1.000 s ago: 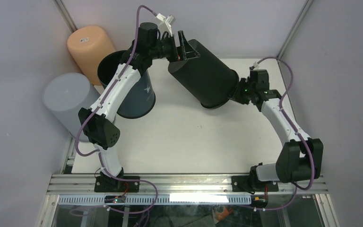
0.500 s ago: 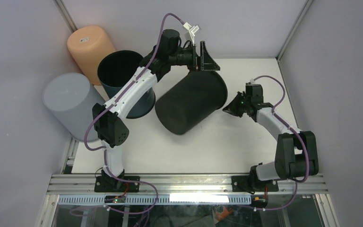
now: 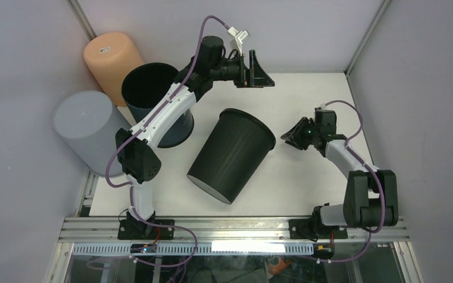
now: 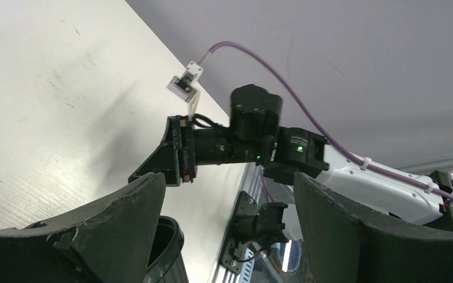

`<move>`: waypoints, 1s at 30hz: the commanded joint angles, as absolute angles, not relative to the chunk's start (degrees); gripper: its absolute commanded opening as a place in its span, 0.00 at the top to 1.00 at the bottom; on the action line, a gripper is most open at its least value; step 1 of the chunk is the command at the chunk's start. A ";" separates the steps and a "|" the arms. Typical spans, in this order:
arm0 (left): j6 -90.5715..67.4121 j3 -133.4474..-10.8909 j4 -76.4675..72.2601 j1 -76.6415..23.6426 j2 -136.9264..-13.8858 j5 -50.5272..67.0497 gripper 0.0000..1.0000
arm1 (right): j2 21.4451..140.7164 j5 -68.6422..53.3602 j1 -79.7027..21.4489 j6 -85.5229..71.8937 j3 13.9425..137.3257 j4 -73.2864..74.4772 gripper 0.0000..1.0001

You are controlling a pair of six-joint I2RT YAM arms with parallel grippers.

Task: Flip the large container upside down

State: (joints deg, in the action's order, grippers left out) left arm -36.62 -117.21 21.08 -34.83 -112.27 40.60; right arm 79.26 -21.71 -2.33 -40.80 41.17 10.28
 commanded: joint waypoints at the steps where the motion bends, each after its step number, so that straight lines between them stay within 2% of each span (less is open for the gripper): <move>1: -34.57 -117.06 21.52 -34.28 -108.83 39.72 0.18 | 71.36 -19.72 -1.50 -32.20 47.24 12.78 0.59; 4: -32.43 -115.43 24.03 -33.10 -106.74 37.30 0.18 | 67.85 -19.70 -1.38 -27.05 51.49 14.83 0.42; 6: -31.05 -113.23 25.34 -32.22 -104.46 35.69 0.18 | 66.53 -22.65 -1.42 -23.48 54.36 15.63 0.35; 11: -27.67 -103.79 26.83 -29.48 -96.94 32.97 0.16 | 67.07 -35.26 -4.43 -14.12 61.15 17.53 0.29; 15: -28.85 -95.67 26.05 -23.69 -91.69 32.32 0.16 | 70.21 -35.46 -12.00 -8.62 65.43 17.95 0.22; 19: -29.03 -92.72 26.01 -20.54 -89.15 32.10 0.16 | 76.58 -39.84 -15.07 -9.95 69.17 15.33 0.19; 27: -29.13 -91.79 26.20 -20.49 -88.33 32.17 0.16 | 90.47 -48.63 -20.33 -12.12 75.27 14.42 0.18; 30: -29.26 -91.51 26.15 -20.52 -88.64 32.50 0.16 | 91.81 -46.42 -21.41 -13.81 75.17 13.12 0.25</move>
